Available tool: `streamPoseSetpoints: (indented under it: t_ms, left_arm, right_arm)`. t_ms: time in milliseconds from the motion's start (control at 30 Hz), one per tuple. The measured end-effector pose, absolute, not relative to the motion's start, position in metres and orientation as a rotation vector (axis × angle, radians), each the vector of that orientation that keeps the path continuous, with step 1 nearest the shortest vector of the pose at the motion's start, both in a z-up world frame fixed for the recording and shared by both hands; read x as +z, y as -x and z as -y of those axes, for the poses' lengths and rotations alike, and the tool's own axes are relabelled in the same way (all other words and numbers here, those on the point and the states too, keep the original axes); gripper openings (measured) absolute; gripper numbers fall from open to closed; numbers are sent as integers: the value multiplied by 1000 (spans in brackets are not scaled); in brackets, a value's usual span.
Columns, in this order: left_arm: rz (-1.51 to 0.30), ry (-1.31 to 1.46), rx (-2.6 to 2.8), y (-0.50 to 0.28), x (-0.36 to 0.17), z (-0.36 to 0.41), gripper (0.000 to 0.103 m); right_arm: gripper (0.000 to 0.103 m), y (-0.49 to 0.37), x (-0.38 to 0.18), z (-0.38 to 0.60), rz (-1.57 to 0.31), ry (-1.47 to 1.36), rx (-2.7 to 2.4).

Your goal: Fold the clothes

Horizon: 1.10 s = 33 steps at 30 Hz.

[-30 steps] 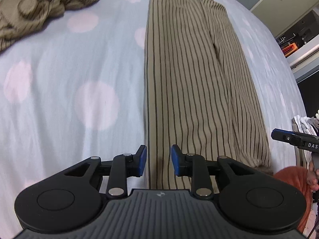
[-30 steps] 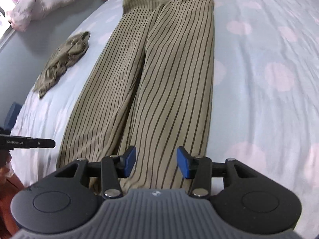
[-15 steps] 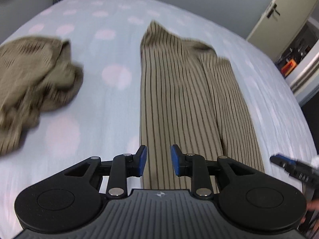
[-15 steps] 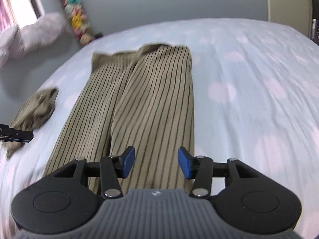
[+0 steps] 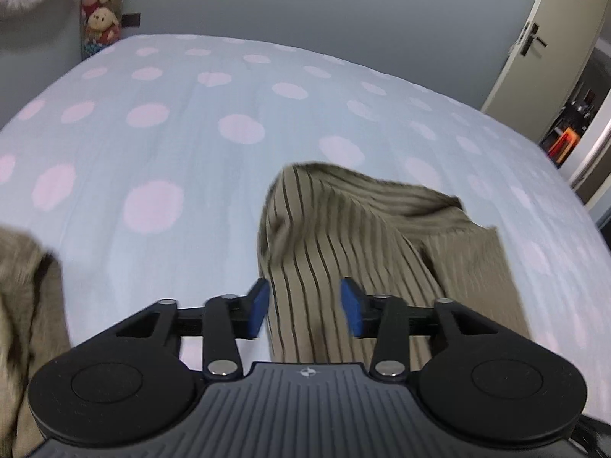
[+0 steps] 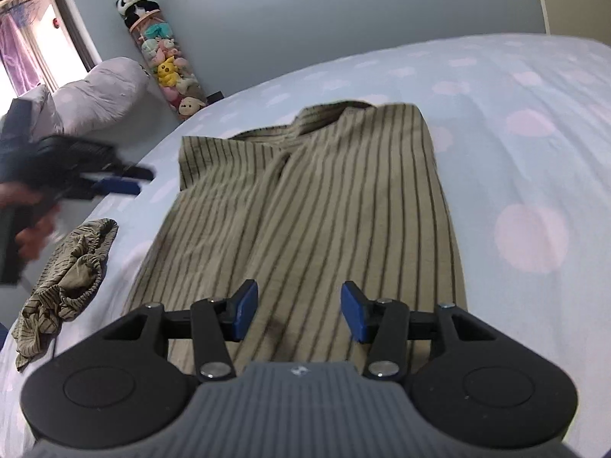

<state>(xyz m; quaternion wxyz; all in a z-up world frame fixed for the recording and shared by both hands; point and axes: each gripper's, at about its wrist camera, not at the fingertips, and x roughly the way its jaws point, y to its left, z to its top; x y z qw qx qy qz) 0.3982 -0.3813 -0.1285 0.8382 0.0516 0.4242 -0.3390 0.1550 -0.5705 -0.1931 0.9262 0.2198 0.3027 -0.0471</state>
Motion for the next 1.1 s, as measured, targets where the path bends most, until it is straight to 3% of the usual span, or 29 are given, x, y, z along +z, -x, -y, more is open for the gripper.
streamPoseSetpoints:
  t_ms: [133, 200, 233, 267, 533, 833, 900, 1000, 1100]
  left_arm:
    - [-901, -115, -670, -420, -144, 405, 41]
    - [-895, -100, -670, -425, -149, 409, 35]
    - [-898, -93, -678, -428, -150, 410, 14]
    - [-906, -95, -682, -429, -152, 409, 0]
    - [-890, -134, -679, -457, -150, 391, 0]
    - [-930, -125, -615, -481, -188, 409, 0]
    - [-929, -98, -599, -483, -187, 404, 4]
    - [-939, -100, -584, -479, -176, 388, 24]
    - [-957, -106, -582, -467, -163, 363, 27]
  right_arm:
    - [53, -151, -197, 581, -601, -473, -111]
    - [53, -151, -198, 581, -600, -479, -110]
    - [53, -151, -199, 581, -600, -481, -109]
    - [53, -151, -200, 581, -600, -483, -109]
    - [53, -148, -204, 580, -602, -494, -109]
    - [53, -150, -206, 578, -604, -467, -110]
    - [53, -152, -209, 579, -611, -470, -110]
    - [53, -155, -213, 579, -623, -472, -112]
    - [54, -156, -214, 579, -622, -477, -107]
